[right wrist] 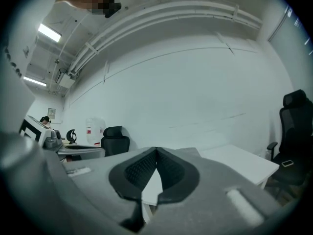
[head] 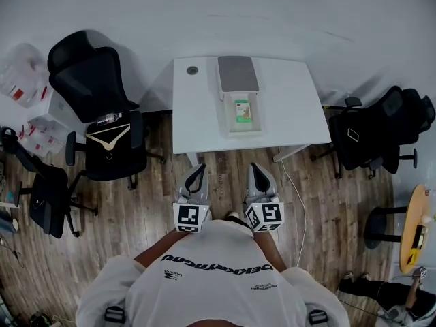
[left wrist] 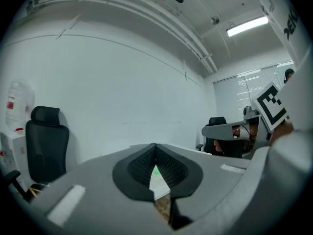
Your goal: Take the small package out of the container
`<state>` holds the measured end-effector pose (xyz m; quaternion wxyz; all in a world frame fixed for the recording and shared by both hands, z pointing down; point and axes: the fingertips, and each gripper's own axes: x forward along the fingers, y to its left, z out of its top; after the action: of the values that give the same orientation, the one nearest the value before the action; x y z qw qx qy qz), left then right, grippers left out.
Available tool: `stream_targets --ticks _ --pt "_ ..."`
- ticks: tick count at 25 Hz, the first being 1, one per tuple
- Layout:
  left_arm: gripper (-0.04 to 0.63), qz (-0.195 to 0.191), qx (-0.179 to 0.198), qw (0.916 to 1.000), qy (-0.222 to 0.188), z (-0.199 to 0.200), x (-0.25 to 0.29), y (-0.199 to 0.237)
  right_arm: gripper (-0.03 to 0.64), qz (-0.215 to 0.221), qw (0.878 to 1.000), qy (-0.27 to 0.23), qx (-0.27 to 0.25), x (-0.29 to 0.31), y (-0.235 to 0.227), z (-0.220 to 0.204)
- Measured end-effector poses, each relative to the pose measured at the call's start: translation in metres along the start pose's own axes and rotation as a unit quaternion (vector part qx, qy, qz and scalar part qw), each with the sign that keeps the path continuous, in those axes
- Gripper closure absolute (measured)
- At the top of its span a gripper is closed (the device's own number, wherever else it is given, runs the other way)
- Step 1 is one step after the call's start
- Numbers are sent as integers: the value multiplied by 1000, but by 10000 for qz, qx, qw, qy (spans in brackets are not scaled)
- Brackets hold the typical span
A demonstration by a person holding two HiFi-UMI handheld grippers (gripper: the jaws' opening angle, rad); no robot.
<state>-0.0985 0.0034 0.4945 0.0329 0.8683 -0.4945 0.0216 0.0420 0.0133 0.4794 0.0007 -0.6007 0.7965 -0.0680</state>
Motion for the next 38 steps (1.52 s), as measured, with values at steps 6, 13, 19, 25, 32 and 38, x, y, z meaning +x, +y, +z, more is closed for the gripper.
stream_targets --ticks 6,13,19,25,32,38 --pt "598 42 8 10000 75 -6 14 -2 618 13 10000 53 35 11 -17 -7" --pt "598 196 58 9997 91 -4 49 -5 618 159 9998 60 68 36 -44 -4" --pt "598 344 84 9993 82 -1 81 -9 618 334 9994 85 53 65 -67 -1" --pt "598 439 72 9989 162 -6 115 -13 618 503 9986 146 80 87 -86 -4" --pt "598 492 128 9984 260 -8 142 -19 618 620 9978 209 116 106 -105 -6" --pt "598 591 166 9978 262 -5 154 -22 618 702 9971 262 145 114 -116 -6"
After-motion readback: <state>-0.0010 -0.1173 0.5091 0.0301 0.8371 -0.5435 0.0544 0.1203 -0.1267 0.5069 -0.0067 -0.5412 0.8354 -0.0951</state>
